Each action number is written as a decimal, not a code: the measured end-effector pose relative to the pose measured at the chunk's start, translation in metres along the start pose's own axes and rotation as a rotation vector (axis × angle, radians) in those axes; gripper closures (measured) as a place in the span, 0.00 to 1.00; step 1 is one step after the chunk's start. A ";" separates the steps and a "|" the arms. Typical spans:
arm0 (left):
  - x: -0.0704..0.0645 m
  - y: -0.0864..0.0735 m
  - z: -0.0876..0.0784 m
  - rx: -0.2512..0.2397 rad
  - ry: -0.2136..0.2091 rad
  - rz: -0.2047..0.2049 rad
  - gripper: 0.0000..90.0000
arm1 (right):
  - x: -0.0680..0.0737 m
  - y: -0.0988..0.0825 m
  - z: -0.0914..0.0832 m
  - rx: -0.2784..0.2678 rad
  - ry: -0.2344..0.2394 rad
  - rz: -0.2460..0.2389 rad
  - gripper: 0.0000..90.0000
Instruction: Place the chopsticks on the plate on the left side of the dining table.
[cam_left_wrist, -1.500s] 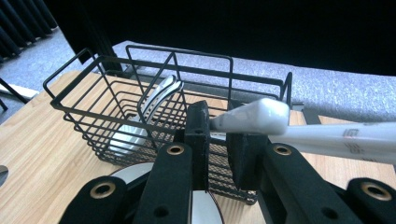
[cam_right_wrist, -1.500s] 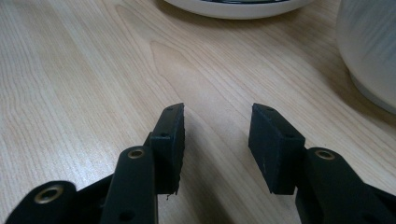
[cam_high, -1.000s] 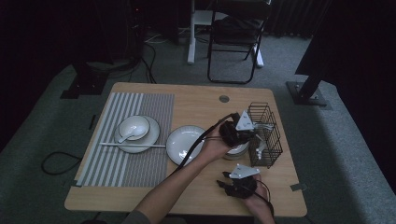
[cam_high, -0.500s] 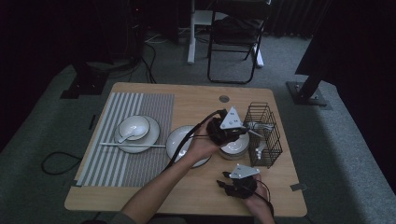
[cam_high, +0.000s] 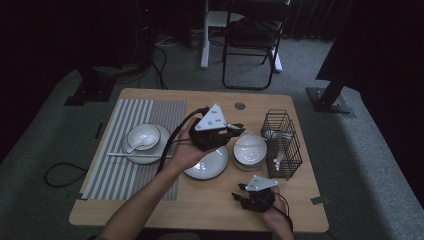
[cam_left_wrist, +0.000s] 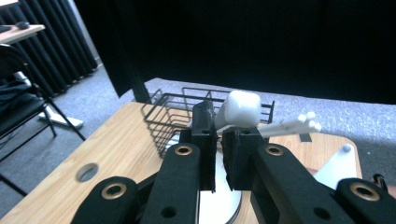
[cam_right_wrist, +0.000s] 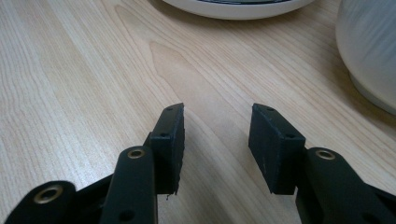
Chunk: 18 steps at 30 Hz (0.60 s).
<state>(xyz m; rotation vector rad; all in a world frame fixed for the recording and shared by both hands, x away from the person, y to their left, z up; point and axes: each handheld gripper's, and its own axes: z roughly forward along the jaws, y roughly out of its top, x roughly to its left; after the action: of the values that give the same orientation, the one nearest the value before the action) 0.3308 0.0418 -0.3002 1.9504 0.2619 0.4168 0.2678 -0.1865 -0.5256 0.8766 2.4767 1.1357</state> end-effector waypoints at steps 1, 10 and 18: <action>0.002 -0.002 -0.006 0.000 0.009 -0.001 0.94 | 0.000 0.000 0.000 0.000 0.001 0.000 0.61; 0.015 -0.025 -0.051 0.012 0.067 -0.023 0.94 | -0.001 0.004 0.002 0.009 -0.001 -0.010 0.61; 0.023 -0.052 -0.089 0.045 0.101 -0.060 0.94 | 0.006 0.015 0.004 0.027 -0.008 -0.056 0.62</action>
<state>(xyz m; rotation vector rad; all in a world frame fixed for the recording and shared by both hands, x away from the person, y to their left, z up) 0.3160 0.1460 -0.3113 1.9626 0.3967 0.4747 0.2716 -0.1729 -0.5174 0.8126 2.4991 1.0810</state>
